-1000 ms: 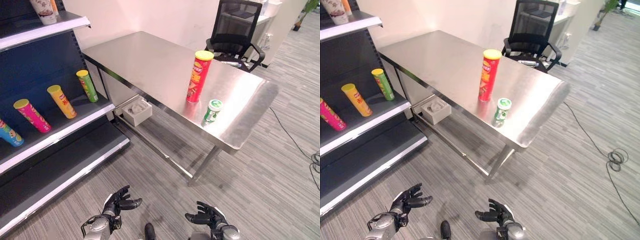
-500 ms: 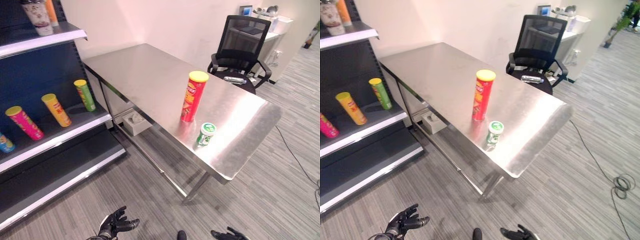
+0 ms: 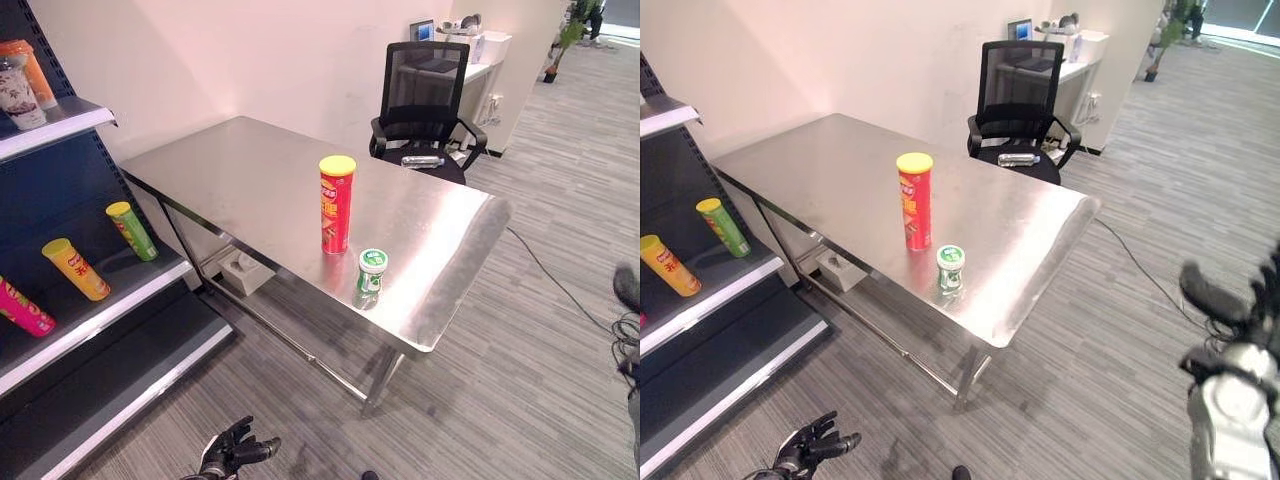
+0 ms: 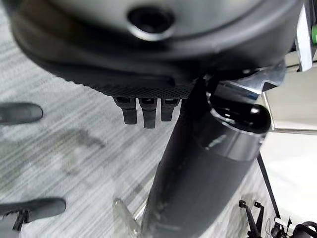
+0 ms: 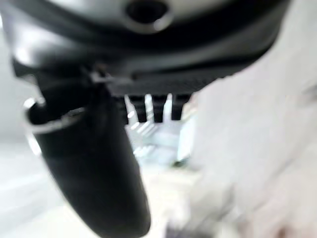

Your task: Put the goods on the table back onto the shelves and tidy them up.

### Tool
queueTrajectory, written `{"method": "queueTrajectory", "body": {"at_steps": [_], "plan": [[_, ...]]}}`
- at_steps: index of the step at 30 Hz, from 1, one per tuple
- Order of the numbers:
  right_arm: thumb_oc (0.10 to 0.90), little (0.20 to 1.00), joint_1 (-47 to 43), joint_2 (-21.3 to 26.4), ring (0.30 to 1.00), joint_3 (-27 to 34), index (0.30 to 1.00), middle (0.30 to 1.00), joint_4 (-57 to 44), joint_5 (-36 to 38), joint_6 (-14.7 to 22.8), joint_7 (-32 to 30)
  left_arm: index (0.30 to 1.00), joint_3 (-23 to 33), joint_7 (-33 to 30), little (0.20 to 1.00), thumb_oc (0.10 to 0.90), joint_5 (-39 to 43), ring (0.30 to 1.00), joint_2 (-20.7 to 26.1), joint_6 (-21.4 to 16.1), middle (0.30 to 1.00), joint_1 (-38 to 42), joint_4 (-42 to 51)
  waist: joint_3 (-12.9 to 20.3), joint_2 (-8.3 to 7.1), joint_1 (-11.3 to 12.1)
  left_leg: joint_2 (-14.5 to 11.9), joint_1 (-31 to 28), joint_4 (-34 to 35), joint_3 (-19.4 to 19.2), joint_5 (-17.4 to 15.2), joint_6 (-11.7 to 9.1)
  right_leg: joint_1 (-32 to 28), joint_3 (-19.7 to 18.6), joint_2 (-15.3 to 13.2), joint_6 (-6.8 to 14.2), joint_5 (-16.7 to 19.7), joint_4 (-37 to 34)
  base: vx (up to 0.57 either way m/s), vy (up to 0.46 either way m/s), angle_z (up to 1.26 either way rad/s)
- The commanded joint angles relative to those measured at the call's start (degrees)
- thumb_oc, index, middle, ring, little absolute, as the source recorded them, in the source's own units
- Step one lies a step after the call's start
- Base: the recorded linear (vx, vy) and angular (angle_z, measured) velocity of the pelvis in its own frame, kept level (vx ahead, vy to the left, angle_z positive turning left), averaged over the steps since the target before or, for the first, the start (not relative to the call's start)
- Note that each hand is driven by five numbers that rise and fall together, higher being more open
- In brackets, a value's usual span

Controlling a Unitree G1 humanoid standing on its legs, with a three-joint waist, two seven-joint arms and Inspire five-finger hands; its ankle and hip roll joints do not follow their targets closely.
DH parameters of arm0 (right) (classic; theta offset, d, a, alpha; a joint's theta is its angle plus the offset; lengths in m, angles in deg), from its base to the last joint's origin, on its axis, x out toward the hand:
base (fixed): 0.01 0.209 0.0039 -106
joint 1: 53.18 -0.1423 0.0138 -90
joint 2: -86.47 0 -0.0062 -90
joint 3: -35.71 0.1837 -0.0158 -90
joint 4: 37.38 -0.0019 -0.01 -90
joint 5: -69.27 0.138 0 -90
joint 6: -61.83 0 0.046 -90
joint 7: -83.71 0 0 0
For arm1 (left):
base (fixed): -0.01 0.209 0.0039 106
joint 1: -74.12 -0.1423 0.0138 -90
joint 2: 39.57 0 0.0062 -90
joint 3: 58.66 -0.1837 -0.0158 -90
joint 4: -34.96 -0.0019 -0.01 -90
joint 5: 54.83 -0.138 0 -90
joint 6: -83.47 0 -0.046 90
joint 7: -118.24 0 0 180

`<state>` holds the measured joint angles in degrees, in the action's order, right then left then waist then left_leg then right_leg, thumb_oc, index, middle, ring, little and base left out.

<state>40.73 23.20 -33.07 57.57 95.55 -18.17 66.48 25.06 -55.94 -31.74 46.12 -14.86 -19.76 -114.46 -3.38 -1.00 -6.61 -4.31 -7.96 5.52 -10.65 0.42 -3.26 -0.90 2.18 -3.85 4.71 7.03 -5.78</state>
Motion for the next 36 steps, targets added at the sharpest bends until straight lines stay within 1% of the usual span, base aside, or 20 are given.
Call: {"method": "queueTrajectory", "body": {"at_steps": [1, 2, 3, 4, 5, 8, 11, 14, 17, 18, 19, 21, 22, 24, 27, 29, 30, 32, 33, 36], "plan": [[0.800, 0.900, -5.6, 6.9, 0.900, -0.5, 0.900, 0.900, -9.3, 2.6, 4.5, 12.0, 0.900, 0.9, 0.7, 0.900, 0.800, -1.7, 0.900, 2.4, -1.9, 0.900, 4.4, -2.6, -0.4, -1.90, 1.9, -1.0, 0.0, -0.5, 0.7, -0.5, -0.5, -3.7, -0.2, -2.7, 4.7, -4.0, 0.8, -0.03, -0.025, -0.10], [0.800, 0.900, -4.4, 9.9, 0.900, -2.5, 0.900, 0.900, -12.8, 7.8, 4.1, 18.9, 0.900, 1.1, 0.9, 0.900, 0.800, -2.2, 0.900, 2.1, -2.2, 0.900, 3.8, -2.9, -0.2, -2.13, 2.1, -1.2, 0.1, -0.5, 0.7, -0.3, -0.7, -3.7, 0.1, -2.6, 4.6, -3.9, 0.8, -0.01, -0.012, -0.15], [0.800, 0.900, -4.4, 9.9, 0.900, -2.5, 0.900, 0.900, -12.8, 7.8, 4.1, 18.9, 0.900, 1.1, 0.9, 0.900, 0.800, -2.2, 0.900, 2.1, -2.2, 0.900, 3.8, -2.9, -0.2, -2.13, 2.1, -1.2, 0.1, -0.5, 0.7, -0.3, -0.7, -3.7, 0.1, -2.6, 4.6, -3.9, 0.8, -0.02, -0.021, -0.11], [0.800, 0.900, -3.9, 12.3, 0.900, -5.5, 0.900, 0.900, -15.5, 10.8, 3.9, 23.9, 0.900, 0.9, 0.6, 0.900, 0.800, -2.6, 0.900, 1.7, -2.7, 0.900, 3.4, -3.2, -0.1, -2.31, 2.4, -1.3, 0.3, -0.5, 0.6, -0.1, -0.9, -3.7, 0.4, -2.6, 4.6, -3.9, 0.8, 0.00, 0.000, 0.00], [0.800, 0.900, -4.0, 12.3, 0.900, -5.5, 0.900, 0.900, -15.5, 10.8, 3.9, 24.0, 0.900, 1.0, 0.6, 0.900, 0.800, -2.6, 0.900, 1.7, -2.7, 0.900, 3.4, -3.2, -0.1, -2.29, 2.3, -1.3, 0.3, -0.5, 0.7, -0.1, -0.9, -3.7, 0.4, -2.6, 4.6, -3.9, 0.8, -0.02, -0.014, 0.03], [0.800, 0.900, -2.9, 15.0, 0.900, -9.6, 0.900, 0.900, -19.1, 13.7, 3.3, 30.1, 0.900, 0.3, 0.1, 0.900, 0.800, -2.9, 0.900, 0.7, -3.2, 0.900, 2.6, -2.8, 0.2, -2.29, 2.5, -1.4, 0.7, -0.5, 0.8, 0.1, -1.2, -3.8, 1.1, -2.7, 4.5, -3.9, 0.8, -0.01, -0.012, 0.10], [0.800, 0.900, -2.1, 15.6, 0.900, -12.0, 0.900, 0.900, -19.9, 14.7, 2.6, 32.4, 0.900, 0.2, 0.0, 0.900, 0.800, -3.3, 0.900, 0.4, -3.6, 0.900, 2.7, -3.2, 0.1, -2.22, 2.5, -1.4, 1.1, -0.5, 0.9, 0.4, -1.4, -3.9, 1.8, -2.9, 4.5, -3.9, 0.8, -0.01, -0.003, 0.14], [0.800, 0.900, -0.7, 15.3, 0.900, -12.9, 0.900, 0.900, -19.5, 14.4, 2.1, 33.2, 0.900, 0.1, -0.1, 0.900, 0.800, -3.3, 0.900, 0.2, -3.6, 0.900, 2.6, -2.6, 0.1, -2.03, 2.2, -1.5, 1.4, -0.5, 0.9, 0.5, -1.7, -3.9, 2.3, -3.1, 4.6, -3.9, 0.8, -0.02, -0.012, 0.10], [0.800, 0.900, -0.1, 14.9, 0.900, -13.6, 0.900, 0.900, -18.8, 12.6, 1.8, 33.2, 0.900, 0.1, 0.0, 0.900, 0.800, -3.5, 0.900, 0.2, -3.6, 0.900, 2.5, -2.7, 0.0, -1.84, 2.2, -1.5, 1.4, -0.5, 0.8, 0.5, -1.7, -4.0, 2.4, -3.2, 4.5, -3.9, 0.8, -0.01, -0.013, 0.09], [0.800, 0.900, 0.1, 15.2, 0.900, -14.3, 0.900, 0.900, -17.8, 10.0, 1.0, 32.8, 0.900, 0.1, 0.1, 0.900, 0.800, -3.6, 0.900, 0.2, -3.6, 0.900, 2.4, -2.5, -0.1, -1.59, 2.2, -1.5, 1.4, -0.5, 0.8, 0.5, -1.8, -4.0, 2.6, -3.3, 4.5, -3.9, 0.8, 0.00, 0.000, 0.00], [0.800, 0.900, 0.0, 15.2, 0.900, -14.3, 0.900, 0.900, -17.8, 10.0, 1.0, 32.8, 0.900, 0.1, 0.1, 0.900, 0.800, -3.6, 0.900, 0.2, -3.6, 0.900, 2.4, -2.5, -0.1, -1.59, 2.1, -1.5, 1.4, -0.5, 0.8, 0.5, -1.8, -4.0, 2.6, -3.3, 4.5, -4.0, 0.8, 0.00, 0.000, 0.00], [0.800, 0.900, -0.4, 14.8, 0.900, -14.4, 0.900, 0.900, -16.3, 6.6, 0.8, 30.8, 0.900, 0.3, 0.1, 0.900, 0.800, -3.4, 0.900, 0.4, -3.5, 0.900, 2.3, -2.3, -0.2, -1.20, 2.1, -1.4, 1.3, -0.5, 0.6, 0.5, -1.9, -4.0, 2.8, -3.4, 4.5, -4.0, 0.8, 0.00, 0.000, 0.00], [0.800, 0.900, -0.4, 14.8, 0.900, -14.4, 0.900, 0.900, -16.3, 6.6, 0.8, 30.8, 0.900, 0.3, 0.1, 0.900, 0.800, -3.4, 0.900, 0.4, -3.5, 0.900, 2.3, -2.3, -0.3, -1.20, 2.1, -1.4, 1.3, -0.5, 0.6, 0.5, -1.9, -4.1, 2.8, -3.4, 4.5, -4.0, 0.8, 0.00, 0.000, 0.00], [0.800, 0.900, -0.9, 13.4, 0.900, -13.7, 0.900, 0.900, -15.8, 2.7, 0.5, 28.2, 0.900, 0.5, 0.1, 0.900, 0.800, -3.1, 0.900, 0.5, -3.3, 0.900, 2.2, -1.8, -0.5, -0.78, 2.0, -1.4, 1.3, -0.5, 0.8, 0.6, -1.9, -4.1, 2.9, -3.4, 4.5, -4.1, 0.8, 0.00, 0.000, 0.00], [0.800, 0.900, -2.1, 12.5, 0.900, -13.9, 0.900, 0.900, -14.4, -0.2, -0.4, 27.0, 0.900, 0.6, 0.2, 0.900, 0.800, -2.9, 0.900, 0.8, -3.0, 0.900, 2.0, -1.6, -0.7, -0.43, 2.1, -1.5, 1.3, -0.5, 0.9, 0.6, -1.9, -4.2, 3.0, -3.4, 4.4, -4.2, 0.8, 0.00, 0.000, 0.00], [0.800, 0.900, -2.7, 12.2, 0.900, -14.6, 0.900, 0.900, -13.8, -0.8, -0.6, 26.8, 0.900, 0.5, 0.2, 0.900, 0.800, -3.0, 0.900, 0.9, -3.0, 0.900, 1.9, -1.5, -0.8, -0.36, 2.1, -1.5, 1.2, -0.5, 0.9, 0.7, -2.0, -4.3, 3.1, -3.4, 4.4, -4.3, 0.8, 0.00, 0.000, 0.00], [0.800, 0.900, -4.0, 11.7, 0.900, -15.9, 0.900, 0.900, -12.0, -1.4, -0.9, 26.2, 0.900, 0.1, 0.2, 0.900, 0.800, -2.9, 0.900, 1.0, -2.9, 0.900, 2.0, -1.2, -0.9, -0.20, 2.5, -1.6, 1.2, -0.5, 1.1, 0.8, -2.0, -4.4, 3.2, -3.3, 4.3, -4.4, 0.8, 0.00, 0.000, 0.00], [0.800, 0.900, -6.3, 10.1, 0.900, -18.1, 0.900, 0.900, -9.3, -0.2, -0.6, 25.8, 0.900, -0.5, -0.1, 0.900, 0.800, -2.9, 0.900, 1.0, -2.9, 0.900, 2.2, -1.1, -1.0, -0.14, 2.8, -1.6, 1.2, -0.5, 1.4, 0.8, -2.0, -4.5, 3.3, -3.2, 4.1, -4.4, 0.8, 0.01, -0.018, 0.01], [0.800, 0.900, -6.4, 10.1, 0.900, -18.2, 0.900, 0.900, -9.2, -0.2, -0.6, 25.8, 0.900, -0.5, -0.1, 0.900, 0.800, -2.9, 0.900, 1.0, -2.9, 0.900, 2.2, -1.1, -1.0, -0.16, 2.7, -1.6, 1.2, -0.5, 1.4, 0.8, -2.0, -4.5, 3.3, -3.2, 4.1, -4.4, 0.8, 0.00, 0.000, 0.00], [0.800, 0.900, -10.9, 8.2, 0.900, -22.5, 0.900, 0.900, -3.6, 0.1, 0.2, 25.1, 0.900, -1.8, -0.4, 0.900, 0.800, -2.2, 0.900, 0.8, -3.0, 0.900, 2.1, -0.7, -1.3, -0.04, 3.6, -1.7, 1.3, -0.5, 2.1, 0.9, -1.8, -4.6, 3.5, -3.0, 4.0, -4.6, 0.8, 0.02, -0.020, 0.01]]}}
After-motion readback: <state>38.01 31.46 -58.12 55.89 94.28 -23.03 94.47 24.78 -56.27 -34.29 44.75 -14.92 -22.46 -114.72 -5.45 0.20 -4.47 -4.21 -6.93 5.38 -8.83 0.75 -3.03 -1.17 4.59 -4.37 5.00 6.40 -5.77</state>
